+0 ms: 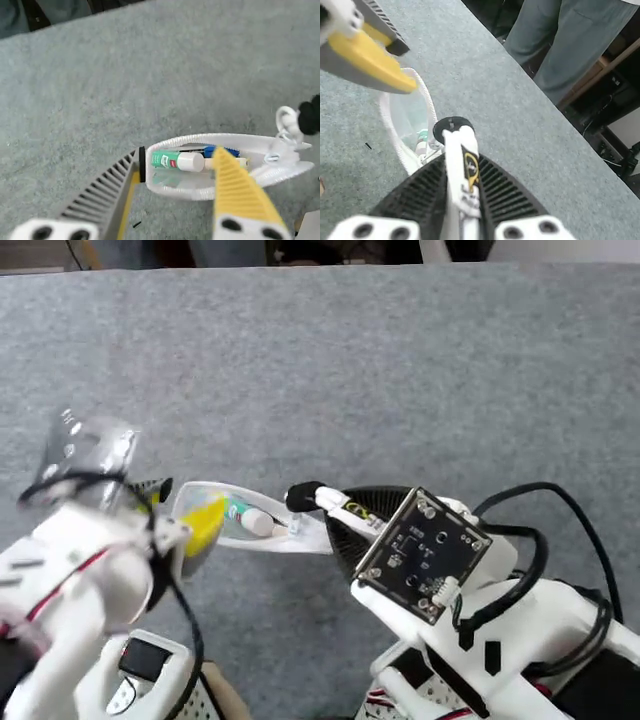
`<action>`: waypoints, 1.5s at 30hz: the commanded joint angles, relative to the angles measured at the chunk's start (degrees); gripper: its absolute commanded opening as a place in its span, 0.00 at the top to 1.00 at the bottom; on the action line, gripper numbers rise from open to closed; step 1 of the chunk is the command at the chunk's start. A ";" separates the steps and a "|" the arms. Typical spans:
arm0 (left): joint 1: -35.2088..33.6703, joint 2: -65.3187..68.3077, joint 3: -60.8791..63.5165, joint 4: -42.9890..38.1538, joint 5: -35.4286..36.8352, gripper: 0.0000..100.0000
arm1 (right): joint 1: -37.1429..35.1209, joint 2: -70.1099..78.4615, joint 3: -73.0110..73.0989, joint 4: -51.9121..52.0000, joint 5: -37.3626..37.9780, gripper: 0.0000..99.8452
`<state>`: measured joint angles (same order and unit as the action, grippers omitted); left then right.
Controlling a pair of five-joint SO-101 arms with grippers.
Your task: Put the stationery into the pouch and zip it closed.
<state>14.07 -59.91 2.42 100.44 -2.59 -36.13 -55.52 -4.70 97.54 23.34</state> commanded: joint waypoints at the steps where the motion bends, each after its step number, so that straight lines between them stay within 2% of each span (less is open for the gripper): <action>1: 0.13 -2.37 -1.45 0.35 0.88 0.70 | 1.93 2.33 -1.98 -0.35 0.35 0.99; 6: 0.04 -3.16 1.71 -0.53 1.23 0.71 | 1.85 3.65 -1.98 -0.09 0.35 0.99; 12: 0.57 -2.81 3.21 -8.35 1.32 0.71 | 1.76 4.00 -1.45 0.97 0.35 0.99; 17: 2.68 -2.81 9.10 -14.24 0.97 0.71 | -1.85 4.00 -1.10 2.55 0.35 0.99; 22: 12.18 -2.81 11.47 -13.89 0.70 0.71 | -1.93 4.09 -0.84 2.46 0.62 0.99; 26: 12.70 -2.81 11.65 -13.89 -3.16 0.68 | -1.93 4.09 -0.84 2.46 0.70 0.99; 29: 12.70 -2.73 11.65 -13.98 -3.34 0.65 | -1.93 4.09 -0.84 2.46 0.44 0.99; 38: 12.79 -0.09 10.51 -13.63 -3.43 0.67 | -1.85 4.18 -0.75 1.14 0.44 0.99; 45: 12.35 0.53 -2.24 -6.24 -3.43 0.67 | -1.76 4.18 3.91 -1.58 0.70 0.99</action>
<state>25.85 -59.47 7.25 92.70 -5.67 -37.36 -52.00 -2.33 97.63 23.43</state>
